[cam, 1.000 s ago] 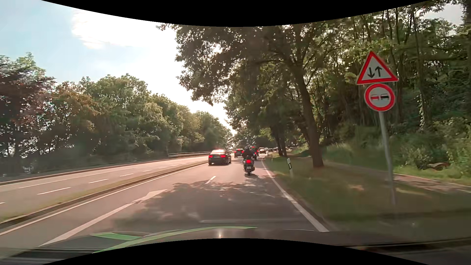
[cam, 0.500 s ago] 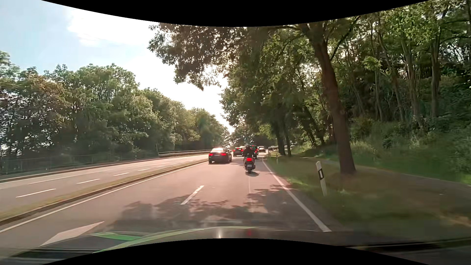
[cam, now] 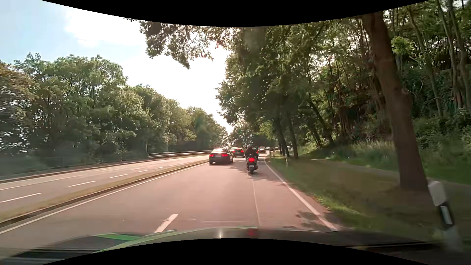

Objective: Follow the waypoints while adhering to traffic rules and regulations

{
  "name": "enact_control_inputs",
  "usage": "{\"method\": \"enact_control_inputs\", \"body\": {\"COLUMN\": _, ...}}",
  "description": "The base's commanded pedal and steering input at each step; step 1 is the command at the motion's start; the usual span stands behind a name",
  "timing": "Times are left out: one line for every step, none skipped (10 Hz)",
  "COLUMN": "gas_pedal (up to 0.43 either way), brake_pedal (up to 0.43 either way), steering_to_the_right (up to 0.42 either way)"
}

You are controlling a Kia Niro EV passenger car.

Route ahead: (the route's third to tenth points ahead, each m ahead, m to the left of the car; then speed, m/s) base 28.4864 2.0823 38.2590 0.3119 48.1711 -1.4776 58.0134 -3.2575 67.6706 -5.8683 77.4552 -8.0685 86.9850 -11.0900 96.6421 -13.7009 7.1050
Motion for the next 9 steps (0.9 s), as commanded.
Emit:
{"method": "enact_control_inputs", "body": {"gas_pedal": 0.0, "brake_pedal": 0.085, "steering_to_the_right": 0.018}}
{"method": "enact_control_inputs", "body": {"gas_pedal": 0.0, "brake_pedal": 0.091, "steering_to_the_right": 0.021}}
{"method": "enact_control_inputs", "body": {"gas_pedal": 0.0, "brake_pedal": 0.085, "steering_to_the_right": 0.023}}
{"method": "enact_control_inputs", "body": {"gas_pedal": 0.0, "brake_pedal": 0.091, "steering_to_the_right": 0.023}}
{"method": "enact_control_inputs", "body": {"gas_pedal": 0.0, "brake_pedal": 0.091, "steering_to_the_right": 0.023}}
{"method": "enact_control_inputs", "body": {"gas_pedal": 0.0, "brake_pedal": 0.091, "steering_to_the_right": 0.023}}
{"method": "enact_control_inputs", "body": {"gas_pedal": 0.0, "brake_pedal": 0.091, "steering_to_the_right": 0.023}}
{"method": "enact_control_inputs", "body": {"gas_pedal": 0.0, "brake_pedal": 0.098, "steering_to_the_right": 0.023}}
{"method": "enact_control_inputs", "body": {"gas_pedal": 0.0, "brake_pedal": 0.098, "steering_to_the_right": 0.023}}
